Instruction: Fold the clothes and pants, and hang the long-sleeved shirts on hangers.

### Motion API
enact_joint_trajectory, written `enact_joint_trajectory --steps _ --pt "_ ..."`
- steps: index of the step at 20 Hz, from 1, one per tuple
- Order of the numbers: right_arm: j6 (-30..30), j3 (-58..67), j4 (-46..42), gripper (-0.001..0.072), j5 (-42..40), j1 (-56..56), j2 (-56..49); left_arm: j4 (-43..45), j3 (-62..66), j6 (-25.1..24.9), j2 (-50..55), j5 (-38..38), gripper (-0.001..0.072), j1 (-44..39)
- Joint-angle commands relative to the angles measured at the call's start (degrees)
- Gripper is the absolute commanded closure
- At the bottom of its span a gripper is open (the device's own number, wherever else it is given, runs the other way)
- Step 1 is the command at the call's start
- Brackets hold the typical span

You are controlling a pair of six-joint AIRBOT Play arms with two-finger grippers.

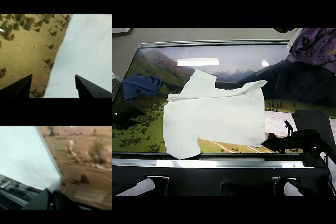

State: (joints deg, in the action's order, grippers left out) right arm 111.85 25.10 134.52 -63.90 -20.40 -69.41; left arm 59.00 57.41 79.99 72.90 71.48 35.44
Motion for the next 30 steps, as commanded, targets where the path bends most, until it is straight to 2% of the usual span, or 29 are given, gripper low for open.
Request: enact_joint_trajectory --steps 1,5,9,16,17,18,19,22,25,30 --pt "-0.2 0.1 0.0 0.0682 -0.9 0.0 2.1 -7.0 -10.5 -9.1 -0.2 -0.3 0.0094 3.5" --pt "-0.2 0.1 0.0 0.0682 -0.3 0.0 5.6 -8.4 -18.3 -12.3 0.1 -5.4 0.0094 1.7" --pt "-0.2 0.1 0.0 0.0682 -0.2 0.0 8.1 -9.6 -19.9 -15.2 1.8 -5.9 0.0095 -2.7" --pt "-2.3 0.1 0.0 0.0683 -0.5 0.0 10.9 -9.6 -19.9 -14.8 3.7 -10.4 0.0116 -8.2" --pt "-2.8 0.1 0.0 0.0683 -0.6 0.0 11.3 -9.6 -19.9 -14.9 4.4 -10.6 0.0171 -8.8" --pt "-3.1 0.1 0.0 0.0683 -0.7 0.0 11.7 -10.0 -19.9 -15.0 4.8 -10.6 0.0499 -9.2" --pt "-3.1 0.1 0.1 0.0684 -1.0 0.0 12.2 -10.9 -19.8 -15.5 4.9 -11.0 0.0685 -9.5" --pt "-3.0 1.4 1.3 0.0685 -2.3 0.0 13.5 -15.1 -17.4 -15.6 4.2 -10.9 0.0690 -10.1" --pt "-2.8 9.7 1.3 0.0685 -0.9 3.6 13.5 -16.0 -9.9 -13.6 1.9 -10.8 0.0691 -13.5" --pt "-10.1 39.6 -10.0 0.0685 7.0 15.5 10.8 -15.3 17.3 -7.1 -1.5 -9.7 0.0691 -19.0"
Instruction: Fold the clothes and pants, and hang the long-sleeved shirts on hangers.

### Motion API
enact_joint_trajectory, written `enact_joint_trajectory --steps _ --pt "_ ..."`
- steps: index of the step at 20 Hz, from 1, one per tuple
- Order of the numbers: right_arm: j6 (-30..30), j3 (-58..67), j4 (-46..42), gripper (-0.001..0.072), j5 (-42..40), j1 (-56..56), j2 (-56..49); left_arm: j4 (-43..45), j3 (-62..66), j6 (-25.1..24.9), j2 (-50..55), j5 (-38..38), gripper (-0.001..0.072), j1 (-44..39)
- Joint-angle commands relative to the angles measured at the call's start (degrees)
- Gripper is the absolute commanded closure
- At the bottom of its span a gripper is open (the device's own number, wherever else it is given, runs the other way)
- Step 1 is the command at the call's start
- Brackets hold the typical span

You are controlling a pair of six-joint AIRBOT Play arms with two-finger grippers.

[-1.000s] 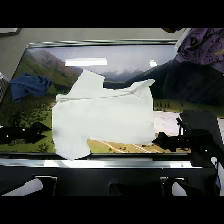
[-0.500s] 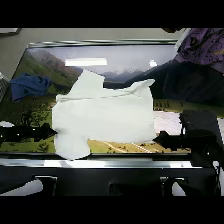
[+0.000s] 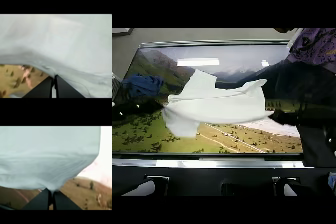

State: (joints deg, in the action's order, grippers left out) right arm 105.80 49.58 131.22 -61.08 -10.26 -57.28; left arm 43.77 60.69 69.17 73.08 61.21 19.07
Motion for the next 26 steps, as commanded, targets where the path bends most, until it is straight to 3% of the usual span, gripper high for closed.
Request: enact_joint_trajectory --steps 1,5,9,14,18,22,26 --pt "-5.6 22.5 -9.7 0.0685 4.1 6.4 -2.0 1.7 20.9 5.7 -2.0 1.3 0.0692 -3.3" --pt "-10.4 48.7 -18.7 0.0685 0.8 6.5 -1.4 15.4 45.4 14.1 -5.4 3.8 0.0691 -3.7" --pt "-12.6 66.8 -24.4 0.0685 -5.4 6.5 2.6 24.5 51.6 19.5 -14.9 4.3 0.0691 -3.7" --pt "-16.8 68.5 -26.3 0.0685 -8.7 6.5 11.4 29.9 51.6 21.1 -26.0 9.7 0.0691 -3.7" --pt "-18.2 68.4 -29.9 0.0685 -10.3 6.5 10.8 32.3 51.5 23.7 -28.0 10.8 0.0691 -3.7" --pt "-21.2 68.4 -29.8 0.0684 -16.7 6.5 1.1 30.7 46.4 21.6 -23.5 14.1 0.0691 -3.8" --pt "-21.6 66.7 -29.3 0.0683 -27.1 6.5 -15.8 28.3 33.5 18.9 -13.2 17.4 0.0691 -4.2"
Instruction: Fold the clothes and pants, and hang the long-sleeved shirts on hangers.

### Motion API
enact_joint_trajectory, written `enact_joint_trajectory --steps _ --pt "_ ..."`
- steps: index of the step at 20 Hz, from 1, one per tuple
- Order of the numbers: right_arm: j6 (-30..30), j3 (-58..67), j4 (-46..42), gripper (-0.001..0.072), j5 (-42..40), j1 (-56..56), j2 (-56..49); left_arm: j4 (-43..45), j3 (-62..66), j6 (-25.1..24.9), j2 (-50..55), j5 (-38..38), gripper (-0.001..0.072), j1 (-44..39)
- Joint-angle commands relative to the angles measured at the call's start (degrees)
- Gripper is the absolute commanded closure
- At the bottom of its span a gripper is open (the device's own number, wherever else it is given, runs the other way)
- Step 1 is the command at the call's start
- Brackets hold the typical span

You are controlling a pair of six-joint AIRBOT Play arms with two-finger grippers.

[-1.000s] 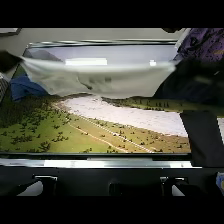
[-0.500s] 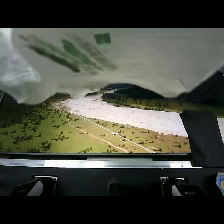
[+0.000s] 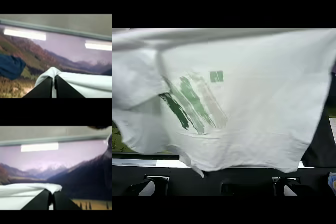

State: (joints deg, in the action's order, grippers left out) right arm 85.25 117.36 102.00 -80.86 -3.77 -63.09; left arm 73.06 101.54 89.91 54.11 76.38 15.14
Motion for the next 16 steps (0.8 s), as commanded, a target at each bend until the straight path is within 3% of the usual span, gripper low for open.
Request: enact_joint_trajectory --steps 1,5,9,13,16 --pt "-1.0 -2.6 0.3 0.0683 -7.8 0.0 -14.3 -1.0 -11.1 -3.0 9.2 1.0 0.0691 -0.8" --pt "-1.0 -6.0 1.3 0.0683 -4.0 0.0 -30.7 -1.0 -19.3 -5.0 25.5 -8.6 0.0691 -5.4" --pt "-1.1 -5.9 1.4 0.0683 7.0 0.0 -42.3 -1.1 -17.0 -4.9 40.6 -20.7 0.0691 -9.1" --pt "-2.1 -5.9 1.2 0.0684 13.9 0.0 -45.5 -1.0 -11.1 -5.1 47.2 -24.9 0.0690 -9.9" --pt "-2.1 -5.9 1.0 0.0684 11.0 0.0 -45.5 -1.0 -10.1 -5.1 47.1 -23.2 0.0690 -9.7"
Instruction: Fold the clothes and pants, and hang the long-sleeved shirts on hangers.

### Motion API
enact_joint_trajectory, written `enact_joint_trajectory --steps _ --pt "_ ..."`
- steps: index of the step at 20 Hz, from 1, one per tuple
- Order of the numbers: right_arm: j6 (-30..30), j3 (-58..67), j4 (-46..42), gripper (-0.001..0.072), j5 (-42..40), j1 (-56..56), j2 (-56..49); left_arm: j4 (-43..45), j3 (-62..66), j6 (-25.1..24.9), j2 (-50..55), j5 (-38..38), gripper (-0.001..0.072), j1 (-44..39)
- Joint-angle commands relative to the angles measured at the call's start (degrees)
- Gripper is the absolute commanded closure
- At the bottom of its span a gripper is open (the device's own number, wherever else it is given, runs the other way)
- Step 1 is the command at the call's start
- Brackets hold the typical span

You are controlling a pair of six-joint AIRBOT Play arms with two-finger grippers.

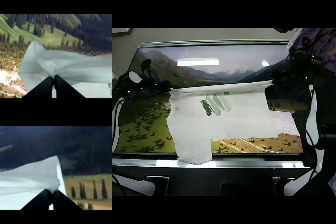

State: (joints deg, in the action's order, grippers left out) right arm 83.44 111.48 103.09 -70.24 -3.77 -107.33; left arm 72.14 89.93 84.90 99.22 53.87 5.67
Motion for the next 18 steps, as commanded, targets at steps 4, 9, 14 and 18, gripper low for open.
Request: enact_joint_trajectory --steps 4,9,14,18 --pt "-0.2 0.0 -1.1 0.0683 -9.3 0.0 -1.2 -0.1 1.5 0.2 1.6 12.4 0.0690 -0.3" --pt "-0.1 -0.2 -4.7 0.0683 -17.5 0.0 -1.6 3.4 1.5 3.8 1.0 27.7 0.0690 -0.5" --pt "-0.1 -0.8 -4.5 0.0683 -21.7 0.0 -4.6 5.6 1.4 4.3 1.1 30.6 0.0690 -1.6" --pt "-0.2 -1.0 -3.5 0.0683 -22.5 0.0 -7.0 5.6 1.3 4.7 1.6 30.8 0.0690 -2.1"
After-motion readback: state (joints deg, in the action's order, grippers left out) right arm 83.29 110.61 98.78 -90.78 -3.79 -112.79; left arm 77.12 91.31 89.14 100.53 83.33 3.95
